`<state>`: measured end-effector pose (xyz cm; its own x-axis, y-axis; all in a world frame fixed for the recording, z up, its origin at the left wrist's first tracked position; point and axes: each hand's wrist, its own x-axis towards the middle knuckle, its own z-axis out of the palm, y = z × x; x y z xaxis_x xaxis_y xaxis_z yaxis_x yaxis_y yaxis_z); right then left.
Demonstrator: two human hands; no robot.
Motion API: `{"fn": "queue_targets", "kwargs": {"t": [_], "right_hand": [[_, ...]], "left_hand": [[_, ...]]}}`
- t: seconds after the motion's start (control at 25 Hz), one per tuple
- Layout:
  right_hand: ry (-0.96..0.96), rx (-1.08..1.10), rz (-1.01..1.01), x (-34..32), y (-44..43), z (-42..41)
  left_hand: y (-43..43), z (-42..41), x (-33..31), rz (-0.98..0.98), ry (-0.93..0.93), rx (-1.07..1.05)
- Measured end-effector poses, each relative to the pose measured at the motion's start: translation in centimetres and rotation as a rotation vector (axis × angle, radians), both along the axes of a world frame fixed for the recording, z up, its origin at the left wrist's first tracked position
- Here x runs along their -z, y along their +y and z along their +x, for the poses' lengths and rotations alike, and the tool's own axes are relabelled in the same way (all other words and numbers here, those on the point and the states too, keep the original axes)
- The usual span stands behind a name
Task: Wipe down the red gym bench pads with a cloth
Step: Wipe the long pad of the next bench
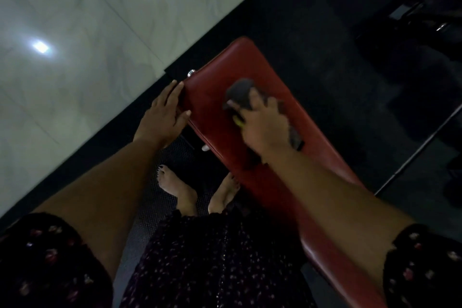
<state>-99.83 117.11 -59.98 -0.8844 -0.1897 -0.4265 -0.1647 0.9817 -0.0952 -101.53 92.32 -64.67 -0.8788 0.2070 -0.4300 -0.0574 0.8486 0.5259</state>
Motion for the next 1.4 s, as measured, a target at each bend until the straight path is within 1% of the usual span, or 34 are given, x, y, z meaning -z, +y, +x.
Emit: {"fn": "queue_targets", "kwargs": {"t": [0.08, 0.16, 0.24, 0.28, 0.32, 0.4, 0.48, 0.6, 0.72, 0.8, 0.88, 0.92, 0.96, 1.04, 1.08, 1.16, 1.28, 1.36, 1.4], "right_hand": [[0.015, 0.173, 0.089, -0.2, 3.5, -2.4], [-0.056, 0.346, 0.156, -0.2, 7.2, -4.3], [-0.149, 0.542, 0.152, 0.2, 8.9, -5.5], [-0.157, 0.580, 0.140, 0.4, 8.7, -5.6], [-0.130, 0.569, 0.135, 0.5, 7.9, -5.4], [-0.030, 0.496, 0.130, 0.6, 5.5, -4.5], [0.035, 0.408, 0.106, -0.1, 3.2, -3.4], [0.058, 0.091, 0.038, -0.6, -1.0, -1.2], [0.028, -0.247, 0.042, 0.5, -5.3, 1.4], [0.060, -0.393, 0.074, 1.1, -6.2, 1.0], [0.100, -0.534, 0.066, 1.2, -5.6, -1.0], [0.105, -0.557, 0.054, 1.0, -5.1, -2.2], [0.099, -0.513, 0.041, 0.7, -4.5, -3.4], [0.077, -0.277, 0.039, 0.2, -2.6, -5.9], [0.066, -0.161, 0.060, 0.1, -1.2, -7.0], [0.030, -0.018, 0.134, -0.1, 1.2, -8.7], [-0.025, 0.102, 0.186, -0.5, 2.0, -10.6], [-0.022, 0.095, 0.186, -0.6, 0.8, -11.4], [-0.006, 0.042, 0.179, -0.8, -0.3, -11.4]], "left_hand": [[-0.2, 0.4, -0.1, -0.017, -0.048, -0.003], [0.2, 1.0, -0.1, -0.032, -0.123, -0.013], [0.8, 1.6, 0.1, -0.043, -0.154, -0.037], [1.1, 2.0, 0.3, -0.045, -0.148, -0.055], [1.4, 2.4, 0.5, -0.046, -0.139, -0.077], [1.6, 2.9, 0.8, -0.024, -0.128, -0.130], [1.8, 3.5, 1.0, 0.044, -0.131, -0.178], [1.9, 4.0, 1.1, 0.160, -0.140, -0.221], [1.3, 3.7, 1.2, 0.162, -0.172, -0.200], [0.6, 3.5, 1.3, 0.158, -0.169, -0.188], [0.0, 3.1, 1.0, 0.141, -0.189, -0.177], [0.0, 2.9, 0.8, 0.107, -0.188, -0.166], [0.2, 2.8, 0.5, 0.051, -0.159, -0.142], [1.0, 2.7, 0.1, -0.083, -0.054, -0.063], [1.4, 2.9, 0.1, -0.139, -0.005, -0.010], [1.9, 3.3, 0.2, -0.219, 0.052, 0.064], [2.2, 4.4, 0.7, -0.354, 0.144, 0.145], [2.8, 5.5, 1.0, -0.402, 0.216, 0.184], [3.1, 6.0, 1.0, -0.394, 0.245, 0.171]]}}
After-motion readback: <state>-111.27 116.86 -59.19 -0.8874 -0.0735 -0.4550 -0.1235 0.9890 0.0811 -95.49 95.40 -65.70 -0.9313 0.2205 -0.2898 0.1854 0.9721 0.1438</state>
